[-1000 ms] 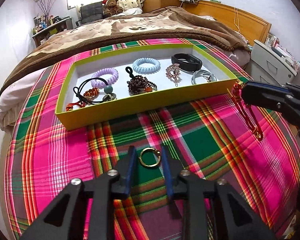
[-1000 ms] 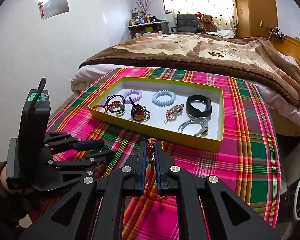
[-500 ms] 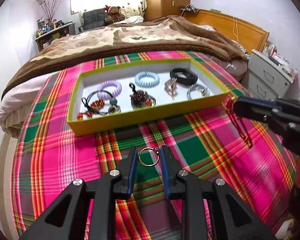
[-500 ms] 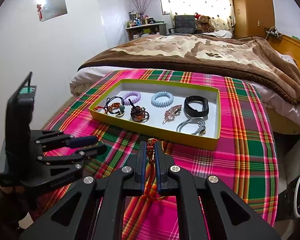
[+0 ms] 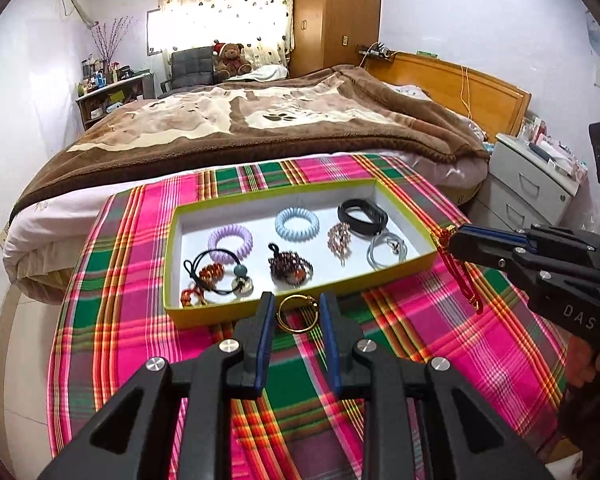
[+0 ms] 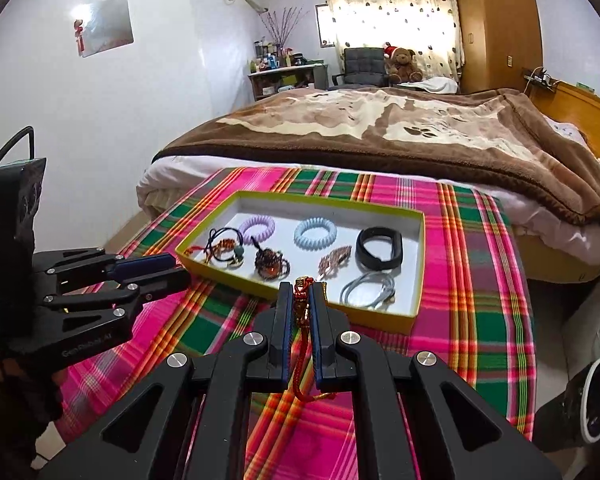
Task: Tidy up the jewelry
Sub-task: 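Carry the ring and red tassel into the box and open both tools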
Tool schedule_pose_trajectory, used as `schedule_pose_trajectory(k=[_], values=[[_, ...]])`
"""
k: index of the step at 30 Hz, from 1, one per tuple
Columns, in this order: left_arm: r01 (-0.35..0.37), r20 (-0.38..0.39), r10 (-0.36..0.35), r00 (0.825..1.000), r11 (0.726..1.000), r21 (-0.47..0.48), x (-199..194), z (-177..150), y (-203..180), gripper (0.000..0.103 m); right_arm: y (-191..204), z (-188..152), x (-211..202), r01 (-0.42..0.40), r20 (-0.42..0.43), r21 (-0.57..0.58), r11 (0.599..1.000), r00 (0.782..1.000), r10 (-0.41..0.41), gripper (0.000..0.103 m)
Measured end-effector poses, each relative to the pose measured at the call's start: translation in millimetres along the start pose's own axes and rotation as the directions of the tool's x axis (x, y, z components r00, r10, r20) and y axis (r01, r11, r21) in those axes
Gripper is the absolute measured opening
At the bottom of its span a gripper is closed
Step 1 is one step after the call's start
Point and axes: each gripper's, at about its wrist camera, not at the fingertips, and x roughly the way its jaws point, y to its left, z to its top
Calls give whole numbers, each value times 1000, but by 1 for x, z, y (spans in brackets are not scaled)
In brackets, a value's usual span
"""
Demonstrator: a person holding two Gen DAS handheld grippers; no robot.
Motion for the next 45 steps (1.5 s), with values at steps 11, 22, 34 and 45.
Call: schedule_pose_trajectory(k=[11, 22, 34, 45], values=[[28, 9, -27, 1000, 998, -51, 21, 30, 29, 24, -19, 29, 20, 12, 9, 41, 999, 1000, -12, 8], [15, -48, -18, 999, 997, -74, 66, 28, 41, 24, -28, 41, 87, -24, -99, 73, 997, 995, 31, 8], [29, -113, -41, 993, 994, -105, 92, 14, 49, 24, -13, 44, 144, -74, -191, 79, 994, 978, 88, 8], [19, -135, -33, 990, 994, -105, 97, 9, 48, 24, -11, 43, 166, -59, -238, 82, 995, 968, 76, 8]])
